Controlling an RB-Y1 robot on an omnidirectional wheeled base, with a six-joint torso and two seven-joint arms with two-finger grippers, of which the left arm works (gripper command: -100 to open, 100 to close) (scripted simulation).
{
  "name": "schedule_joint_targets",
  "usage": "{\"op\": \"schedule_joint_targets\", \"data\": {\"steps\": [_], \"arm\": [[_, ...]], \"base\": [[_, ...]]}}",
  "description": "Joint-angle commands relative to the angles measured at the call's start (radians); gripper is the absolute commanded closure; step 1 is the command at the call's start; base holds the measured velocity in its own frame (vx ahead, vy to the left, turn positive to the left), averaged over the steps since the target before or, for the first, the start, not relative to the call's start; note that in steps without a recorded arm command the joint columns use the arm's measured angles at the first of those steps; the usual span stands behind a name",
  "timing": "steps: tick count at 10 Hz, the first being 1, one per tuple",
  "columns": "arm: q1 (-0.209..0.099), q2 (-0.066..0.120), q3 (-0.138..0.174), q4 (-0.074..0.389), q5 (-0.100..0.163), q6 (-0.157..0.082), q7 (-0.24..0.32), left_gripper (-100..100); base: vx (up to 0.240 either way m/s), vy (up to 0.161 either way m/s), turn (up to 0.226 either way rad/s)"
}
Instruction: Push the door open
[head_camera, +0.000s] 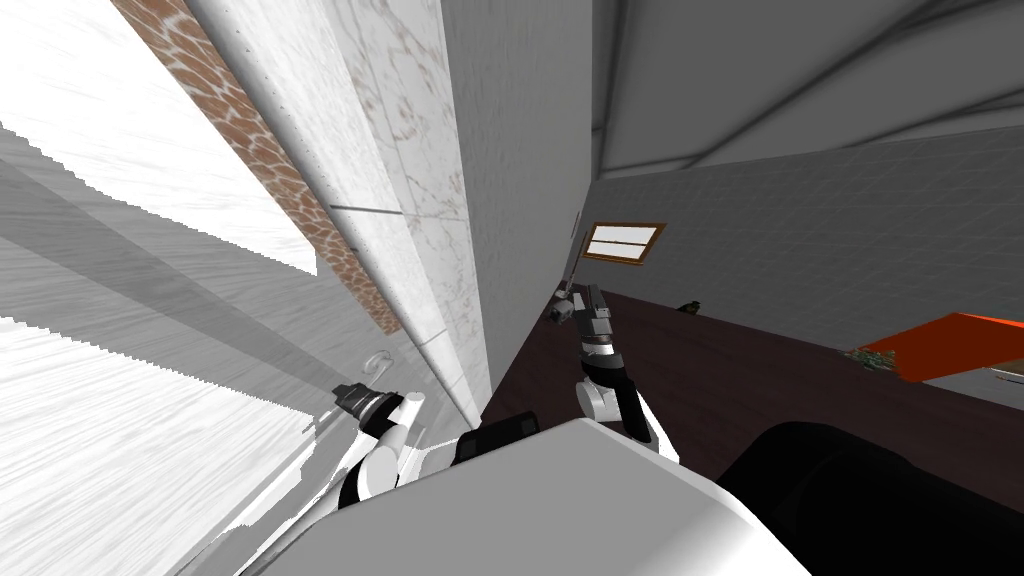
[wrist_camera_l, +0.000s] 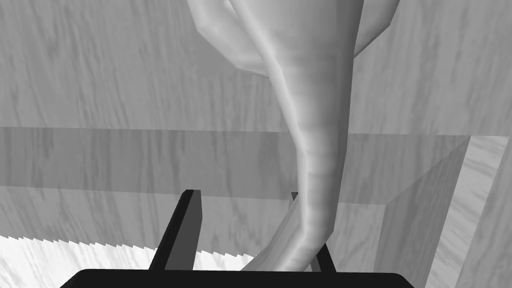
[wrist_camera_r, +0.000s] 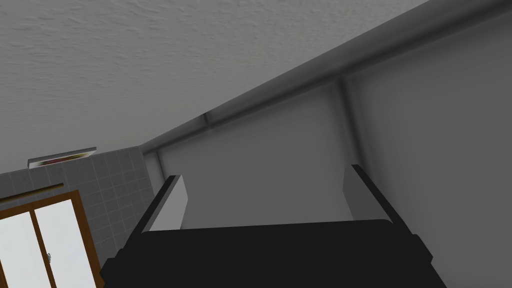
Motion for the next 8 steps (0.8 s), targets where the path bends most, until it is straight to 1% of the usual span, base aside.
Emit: {"op": "schedule_joint_targets", "data": {"steps": [1,2,3,8], "arm": [[0.001,0.002,0.003,-0.044,0.0,0.002,-0.011,100],[-0.01,-0.001,0.025,-0.032,0.01,-0.017,-0.024,100],[-0.01,-0.001,0.025,-0.032,0.01,-0.017,-0.024,100],[-0.01,-0.001,0.025,-0.032,0.01,-0.017,-0.024,100]], "base": [[0.004,-0.007,0.019],[-0.016,0.027,-0.078],[-0.021,0.035,-0.101],[-0.001,0.001,-0.004]]}}
